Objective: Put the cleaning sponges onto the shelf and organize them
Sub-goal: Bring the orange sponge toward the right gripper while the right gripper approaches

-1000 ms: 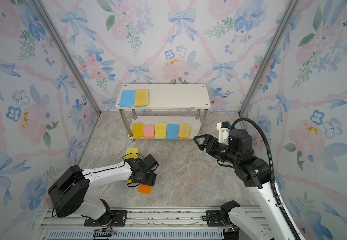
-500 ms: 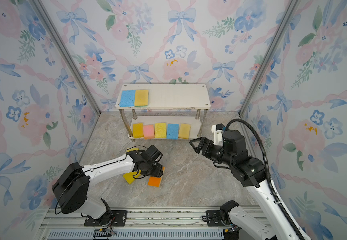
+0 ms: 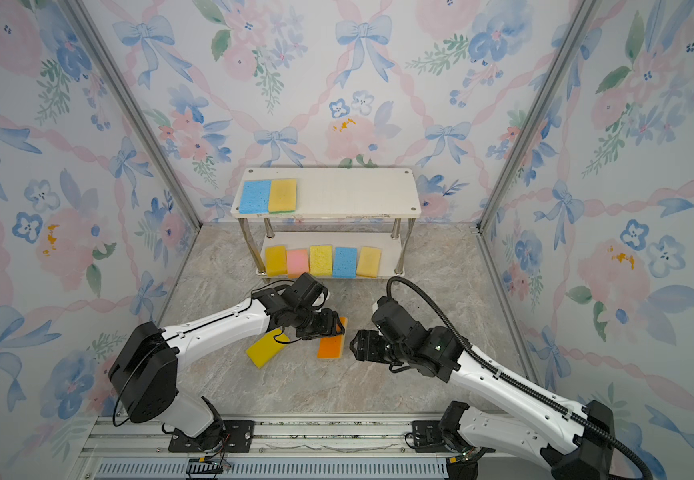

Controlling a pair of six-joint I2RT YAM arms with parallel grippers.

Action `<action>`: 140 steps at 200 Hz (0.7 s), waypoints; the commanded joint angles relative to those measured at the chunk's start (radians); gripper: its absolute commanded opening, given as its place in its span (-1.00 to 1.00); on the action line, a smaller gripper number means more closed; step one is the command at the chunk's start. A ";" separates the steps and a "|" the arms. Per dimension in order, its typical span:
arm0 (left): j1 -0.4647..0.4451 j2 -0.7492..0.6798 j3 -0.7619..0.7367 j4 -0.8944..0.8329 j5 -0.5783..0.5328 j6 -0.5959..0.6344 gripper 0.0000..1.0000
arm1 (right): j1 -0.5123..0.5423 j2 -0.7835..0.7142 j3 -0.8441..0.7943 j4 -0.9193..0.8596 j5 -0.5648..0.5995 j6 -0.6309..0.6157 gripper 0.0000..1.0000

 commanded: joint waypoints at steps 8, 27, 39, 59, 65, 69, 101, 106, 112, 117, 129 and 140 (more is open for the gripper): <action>0.005 -0.008 0.012 0.027 0.053 -0.046 0.28 | 0.029 0.107 -0.002 0.172 -0.028 0.007 0.46; 0.006 -0.027 0.014 0.027 0.059 -0.055 0.28 | 0.035 0.171 0.020 0.218 -0.048 0.005 0.44; 0.006 -0.039 0.010 0.027 0.062 -0.060 0.28 | 0.034 0.196 0.037 0.228 -0.049 -0.001 0.42; 0.008 -0.061 -0.004 0.026 0.062 -0.070 0.28 | 0.031 0.220 0.047 0.245 -0.049 -0.003 0.38; 0.008 -0.067 -0.008 0.027 0.061 -0.072 0.28 | 0.030 0.224 0.048 0.250 -0.050 -0.002 0.36; 0.007 -0.072 -0.010 0.027 0.061 -0.074 0.28 | 0.030 0.230 0.048 0.252 -0.052 -0.001 0.34; 0.017 -0.105 -0.031 0.026 0.065 -0.083 0.28 | 0.029 0.246 0.048 0.289 -0.071 0.005 0.10; 0.019 -0.108 -0.034 0.027 0.068 -0.083 0.28 | 0.030 0.247 0.050 0.292 -0.072 0.006 0.04; 0.022 -0.114 -0.036 0.026 0.070 -0.085 0.29 | 0.030 0.247 0.051 0.294 -0.070 0.008 -0.05; 0.024 -0.117 -0.039 0.027 0.072 -0.085 0.29 | 0.030 0.247 0.051 0.296 -0.069 0.009 -0.13; 0.030 -0.123 -0.043 0.028 0.079 -0.083 0.33 | 0.030 0.243 0.051 0.302 -0.069 0.014 -0.34; 0.037 -0.129 -0.045 0.027 0.086 -0.082 0.40 | 0.030 0.239 0.051 0.301 -0.067 0.018 -0.49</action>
